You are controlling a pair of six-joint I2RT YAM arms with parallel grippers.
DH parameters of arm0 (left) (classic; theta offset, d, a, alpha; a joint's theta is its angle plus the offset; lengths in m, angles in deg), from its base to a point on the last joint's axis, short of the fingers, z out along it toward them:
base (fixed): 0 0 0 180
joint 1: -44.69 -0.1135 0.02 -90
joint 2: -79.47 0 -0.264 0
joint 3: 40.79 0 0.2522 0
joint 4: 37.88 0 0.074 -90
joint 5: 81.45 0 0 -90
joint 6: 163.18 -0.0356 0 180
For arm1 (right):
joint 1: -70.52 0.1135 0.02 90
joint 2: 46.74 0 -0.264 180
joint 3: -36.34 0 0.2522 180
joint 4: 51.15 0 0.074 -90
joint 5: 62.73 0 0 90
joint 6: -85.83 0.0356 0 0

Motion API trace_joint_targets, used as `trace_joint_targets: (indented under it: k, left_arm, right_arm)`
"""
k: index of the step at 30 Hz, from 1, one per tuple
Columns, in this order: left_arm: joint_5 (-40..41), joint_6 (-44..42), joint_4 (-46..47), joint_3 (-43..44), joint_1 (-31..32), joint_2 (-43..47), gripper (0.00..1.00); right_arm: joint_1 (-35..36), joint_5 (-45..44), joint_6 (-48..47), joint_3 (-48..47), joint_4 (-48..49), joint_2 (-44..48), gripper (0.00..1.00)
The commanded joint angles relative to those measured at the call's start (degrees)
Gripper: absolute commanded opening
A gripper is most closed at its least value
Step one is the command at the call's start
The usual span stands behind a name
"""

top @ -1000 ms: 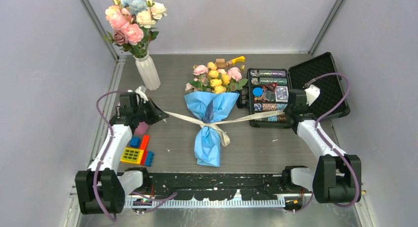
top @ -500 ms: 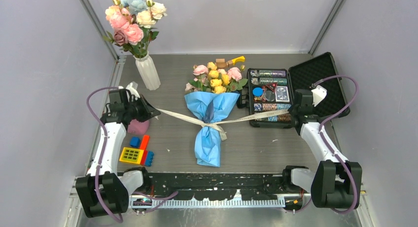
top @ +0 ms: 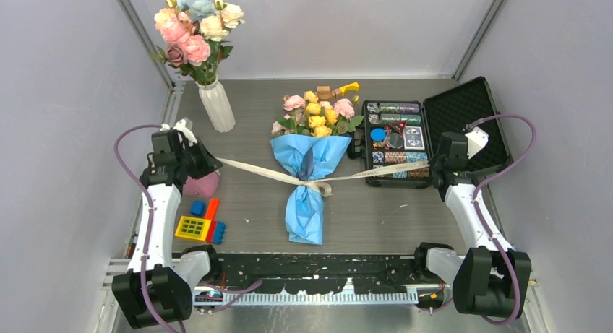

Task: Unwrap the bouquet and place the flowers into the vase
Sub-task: Untie the ribbon from the wrapping paper.

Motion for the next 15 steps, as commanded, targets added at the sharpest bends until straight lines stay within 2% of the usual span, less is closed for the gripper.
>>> trace_joint_targets:
  k: [1, 15]
  left_arm:
    - [5.99, -3.27, -1.7, 3.92, -0.63, 1.64, 0.0]
    - [16.02, -6.19, -1.97, 11.25, -0.77, 0.42, 0.0]
  right_arm:
    - [-1.52, 0.41, -0.39, -3.32, 0.07, 1.42, 0.0]
    - [-5.17, 1.98, 0.73, -6.85, -0.67, 0.66, 0.0]
